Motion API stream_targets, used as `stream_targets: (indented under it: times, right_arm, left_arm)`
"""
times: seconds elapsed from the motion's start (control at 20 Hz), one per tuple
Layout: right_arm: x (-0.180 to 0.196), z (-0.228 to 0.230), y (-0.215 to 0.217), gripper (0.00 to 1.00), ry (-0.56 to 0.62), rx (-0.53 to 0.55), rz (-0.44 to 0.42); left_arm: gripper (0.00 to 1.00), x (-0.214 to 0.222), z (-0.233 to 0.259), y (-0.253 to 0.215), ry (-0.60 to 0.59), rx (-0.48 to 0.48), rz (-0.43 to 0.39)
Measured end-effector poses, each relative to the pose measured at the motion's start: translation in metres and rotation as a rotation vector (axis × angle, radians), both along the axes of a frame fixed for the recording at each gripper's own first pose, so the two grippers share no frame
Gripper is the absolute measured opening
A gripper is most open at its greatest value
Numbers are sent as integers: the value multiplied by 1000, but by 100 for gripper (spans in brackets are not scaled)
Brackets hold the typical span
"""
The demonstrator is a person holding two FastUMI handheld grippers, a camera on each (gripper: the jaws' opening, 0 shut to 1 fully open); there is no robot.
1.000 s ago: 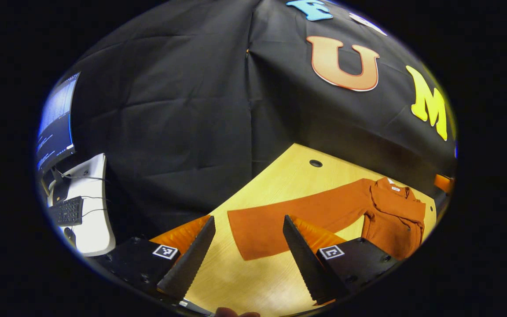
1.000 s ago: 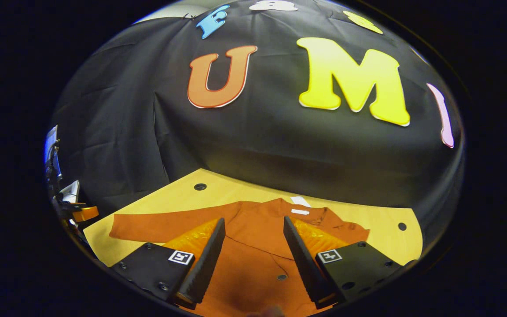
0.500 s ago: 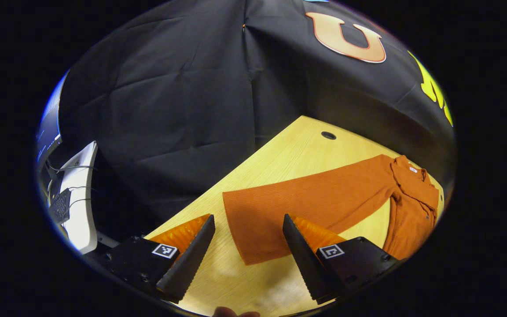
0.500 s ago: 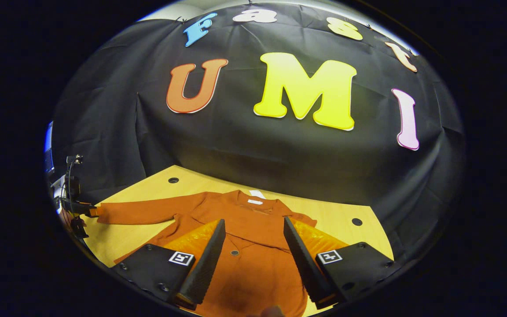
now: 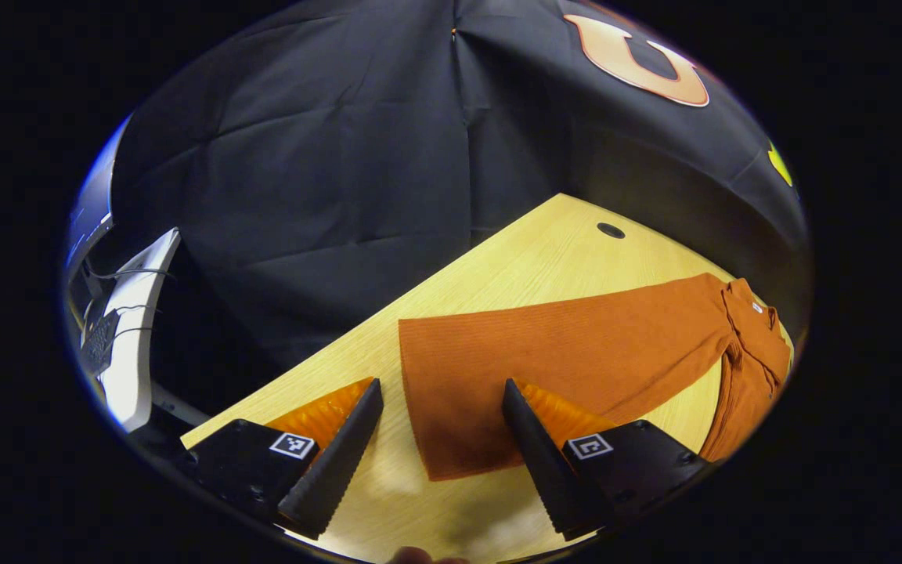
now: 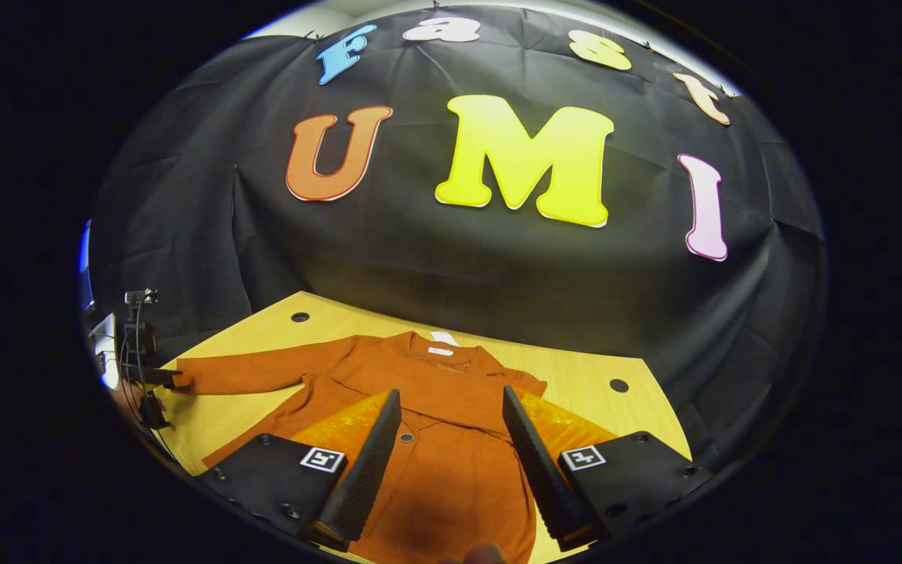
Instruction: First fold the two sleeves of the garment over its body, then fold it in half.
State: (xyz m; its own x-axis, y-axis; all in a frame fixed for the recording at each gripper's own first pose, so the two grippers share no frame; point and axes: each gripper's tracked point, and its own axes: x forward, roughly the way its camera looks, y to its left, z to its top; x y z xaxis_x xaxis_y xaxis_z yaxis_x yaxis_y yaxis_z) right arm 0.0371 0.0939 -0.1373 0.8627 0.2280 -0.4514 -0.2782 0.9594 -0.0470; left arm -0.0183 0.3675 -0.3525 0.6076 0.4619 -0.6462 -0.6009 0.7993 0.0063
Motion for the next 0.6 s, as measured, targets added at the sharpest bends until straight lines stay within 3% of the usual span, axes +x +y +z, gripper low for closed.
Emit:
stream_targets:
  times: [0.05,0.2,0.25,0.35,0.6]
  right_arm:
    - [-2,-3,1,84,6,5,-1]
    - [-11,-11,-1,84,45,35,-19]
    - [-11,-11,-1,84,48,41,-26]
    - [-10,-10,-2,85,44,42,-28]
    - [-10,-5,-9,85,35,54,-45]
  left_arm:
    - [100,0,-1,2,-7,8,5]
    - [48,-1,2,3,-34,8,57]
    - [42,1,5,3,-48,-3,61]
    - [7,4,2,0,-63,-60,59]
    - [3,25,20,-16,-134,-239,30]
